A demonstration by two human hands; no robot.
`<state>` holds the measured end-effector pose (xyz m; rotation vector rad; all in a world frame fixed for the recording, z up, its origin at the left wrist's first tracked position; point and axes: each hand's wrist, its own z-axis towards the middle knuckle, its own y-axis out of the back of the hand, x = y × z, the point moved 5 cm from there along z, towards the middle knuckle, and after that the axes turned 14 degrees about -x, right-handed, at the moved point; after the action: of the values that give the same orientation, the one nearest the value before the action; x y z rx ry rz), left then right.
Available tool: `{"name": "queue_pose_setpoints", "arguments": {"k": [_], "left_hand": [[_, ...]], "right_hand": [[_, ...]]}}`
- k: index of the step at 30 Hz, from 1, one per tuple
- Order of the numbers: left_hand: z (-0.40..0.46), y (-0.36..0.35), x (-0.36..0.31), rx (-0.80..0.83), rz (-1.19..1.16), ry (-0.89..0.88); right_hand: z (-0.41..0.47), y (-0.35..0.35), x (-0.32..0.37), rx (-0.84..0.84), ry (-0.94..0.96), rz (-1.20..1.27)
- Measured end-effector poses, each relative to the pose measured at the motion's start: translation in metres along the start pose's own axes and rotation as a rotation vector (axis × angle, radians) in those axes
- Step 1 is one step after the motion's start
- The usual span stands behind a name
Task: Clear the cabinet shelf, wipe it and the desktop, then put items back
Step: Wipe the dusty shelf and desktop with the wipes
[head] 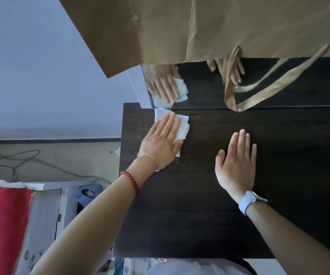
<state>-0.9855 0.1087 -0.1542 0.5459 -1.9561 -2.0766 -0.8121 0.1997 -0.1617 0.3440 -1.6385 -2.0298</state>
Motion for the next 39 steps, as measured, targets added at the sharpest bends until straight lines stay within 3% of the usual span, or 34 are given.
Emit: {"name": "queue_pose_setpoints", "arguments": {"k": [8, 10, 12, 15, 17, 19, 21, 22, 24, 26, 27, 29, 32, 33, 37, 39], "left_hand": [[-0.043, 0.005, 0.073, 0.012, -0.074, 0.469], [-0.064, 0.004, 0.065, -0.031, -0.017, 0.495], [-0.079, 0.007, 0.030, -0.063, 0.050, 0.332], [-0.107, -0.003, -0.040, 0.019, 0.008, -0.096], [-0.106, -0.006, -0.040, 0.054, 0.017, -0.251], [-0.078, -0.002, -0.006, -0.004, 0.109, -0.126], [-0.052, 0.006, 0.036, -0.059, 0.105, 0.233], [-0.050, 0.008, 0.037, -0.071, 0.082, 0.310], [-0.069, 0.001, -0.006, -0.104, 0.072, 0.111], [-0.110, -0.003, -0.066, -0.002, -0.004, -0.213], [-0.119, -0.007, -0.076, 0.027, -0.027, -0.294], [-0.093, -0.004, -0.063, -0.040, 0.013, -0.268], [-0.040, 0.003, -0.020, -0.108, 0.046, 0.154], [-0.039, 0.001, -0.026, -0.114, 0.049, 0.162], [-0.093, -0.011, -0.074, 0.035, -0.005, -0.277], [-0.084, -0.009, -0.040, -0.025, 0.076, -0.223]], "right_hand": [[0.001, 0.000, 0.001, -0.007, -0.002, 0.016], [0.000, 0.000, 0.001, 0.004, -0.003, 0.019], [0.001, 0.000, 0.000, 0.005, 0.001, 0.025], [0.001, 0.000, -0.001, 0.002, -0.003, 0.046], [0.000, 0.000, -0.001, 0.000, 0.001, 0.056], [0.000, 0.000, -0.001, -0.002, 0.006, 0.057], [0.001, 0.000, -0.001, -0.002, 0.001, 0.055], [0.000, 0.000, -0.002, -0.001, 0.000, 0.052], [0.000, -0.001, -0.002, -0.003, 0.011, 0.051], [0.000, -0.001, -0.004, 0.005, 0.010, 0.052], [0.000, 0.000, -0.004, 0.013, 0.009, 0.056], [0.000, 0.001, -0.004, 0.013, 0.018, 0.066], [0.001, 0.001, -0.004, -0.011, 0.004, 0.082], [0.001, 0.000, -0.004, -0.015, 0.000, 0.085], [0.000, 0.001, -0.005, -0.022, 0.009, 0.107], [-0.001, 0.001, -0.006, -0.032, 0.012, 0.112]]}}
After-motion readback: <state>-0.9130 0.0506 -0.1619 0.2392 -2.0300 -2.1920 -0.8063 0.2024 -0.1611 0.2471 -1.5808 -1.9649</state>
